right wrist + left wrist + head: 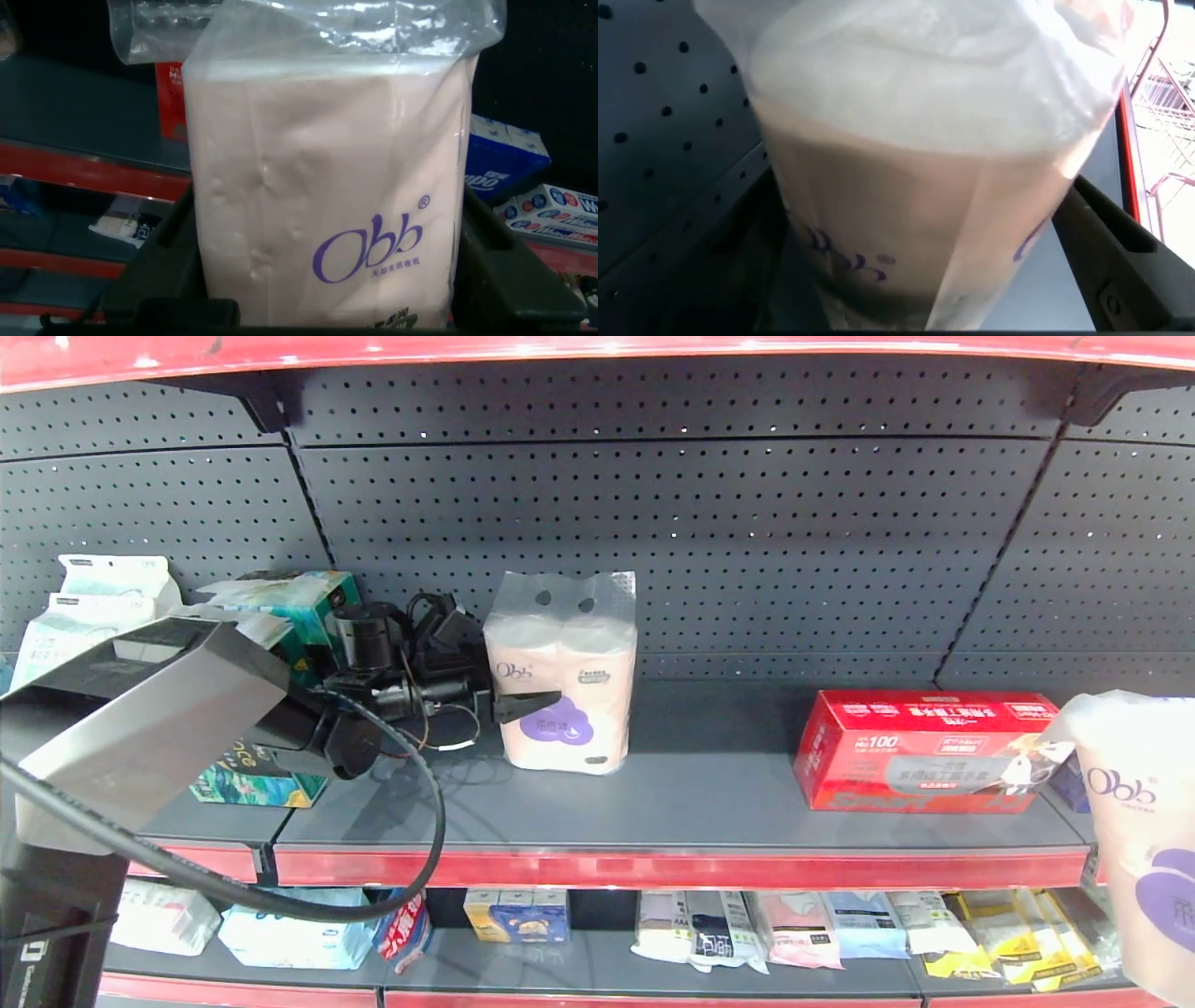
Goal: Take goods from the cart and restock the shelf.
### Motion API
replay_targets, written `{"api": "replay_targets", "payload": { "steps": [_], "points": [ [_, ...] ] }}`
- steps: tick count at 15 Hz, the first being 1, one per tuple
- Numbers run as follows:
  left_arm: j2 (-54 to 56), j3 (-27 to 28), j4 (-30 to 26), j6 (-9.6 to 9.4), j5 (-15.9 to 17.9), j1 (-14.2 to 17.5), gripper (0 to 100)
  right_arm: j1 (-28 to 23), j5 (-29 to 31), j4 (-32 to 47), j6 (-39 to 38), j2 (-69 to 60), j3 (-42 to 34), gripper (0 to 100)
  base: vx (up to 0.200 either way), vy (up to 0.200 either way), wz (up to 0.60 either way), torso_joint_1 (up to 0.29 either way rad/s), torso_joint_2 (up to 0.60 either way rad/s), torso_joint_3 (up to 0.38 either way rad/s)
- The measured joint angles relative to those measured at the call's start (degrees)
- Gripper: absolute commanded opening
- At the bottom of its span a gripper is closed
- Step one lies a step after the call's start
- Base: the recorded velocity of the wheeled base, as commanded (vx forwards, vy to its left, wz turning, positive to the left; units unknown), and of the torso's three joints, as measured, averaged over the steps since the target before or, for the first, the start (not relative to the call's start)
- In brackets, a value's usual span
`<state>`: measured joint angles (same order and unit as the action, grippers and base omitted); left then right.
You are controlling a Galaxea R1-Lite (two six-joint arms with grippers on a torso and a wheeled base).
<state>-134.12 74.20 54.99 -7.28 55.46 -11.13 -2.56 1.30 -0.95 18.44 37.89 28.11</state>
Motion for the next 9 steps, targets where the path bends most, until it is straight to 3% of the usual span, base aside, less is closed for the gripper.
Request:
{"api": "replay_targets", "payload": {
  "steps": [1,9],
  "points": [
    [-0.1,0.0,0.0,-0.02,0.0,-0.1,0,0.0,0.0,0.0,0.0,0.0,-0.1,0,0.000,0.000,0.00,0.000,0.00,0.000],
    [-0.2,-0.7,0.5,-0.20,0.0,-0.2,0,0.0,-0.1,0.0,0.0,0.2,-0.2,0,0.000,0.000,0.00,0.000,0.00,0.000]
  ]
}}
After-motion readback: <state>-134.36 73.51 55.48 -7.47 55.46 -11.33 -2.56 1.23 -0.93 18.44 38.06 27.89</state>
